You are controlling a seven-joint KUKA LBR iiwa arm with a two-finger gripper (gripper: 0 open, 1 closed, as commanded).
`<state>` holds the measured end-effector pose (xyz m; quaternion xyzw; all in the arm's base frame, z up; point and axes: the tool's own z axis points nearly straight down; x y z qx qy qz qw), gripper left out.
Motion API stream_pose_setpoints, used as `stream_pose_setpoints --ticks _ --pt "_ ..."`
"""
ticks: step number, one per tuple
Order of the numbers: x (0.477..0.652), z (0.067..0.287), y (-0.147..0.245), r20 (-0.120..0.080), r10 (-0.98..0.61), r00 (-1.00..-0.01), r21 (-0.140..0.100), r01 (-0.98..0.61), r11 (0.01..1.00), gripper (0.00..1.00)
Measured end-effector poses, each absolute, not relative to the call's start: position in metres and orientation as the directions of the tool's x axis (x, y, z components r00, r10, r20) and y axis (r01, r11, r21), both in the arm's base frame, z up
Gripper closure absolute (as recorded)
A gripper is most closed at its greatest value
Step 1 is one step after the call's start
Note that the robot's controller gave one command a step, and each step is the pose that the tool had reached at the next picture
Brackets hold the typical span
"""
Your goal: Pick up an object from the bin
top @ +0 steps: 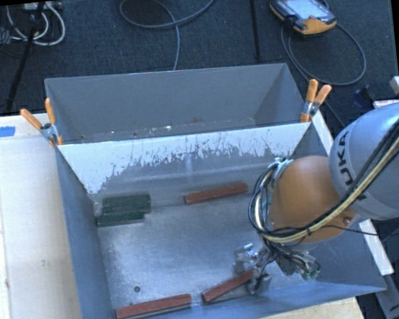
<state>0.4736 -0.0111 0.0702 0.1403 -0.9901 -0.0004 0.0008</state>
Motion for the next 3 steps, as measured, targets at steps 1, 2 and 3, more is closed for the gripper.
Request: stream_pose_setpoints --ticks 1,2,3 --pt "0.474 0.070 -0.011 0.002 -0.278 -0.960 0.001 -0.278 0.960 1.00" --pt "0.518 0.177 -0.045 0.000 -0.275 -0.961 0.001 -0.275 0.961 1.00" --pt "0.518 0.177 -0.045 0.000 -0.275 -0.962 0.001 -0.275 0.962 1.00"
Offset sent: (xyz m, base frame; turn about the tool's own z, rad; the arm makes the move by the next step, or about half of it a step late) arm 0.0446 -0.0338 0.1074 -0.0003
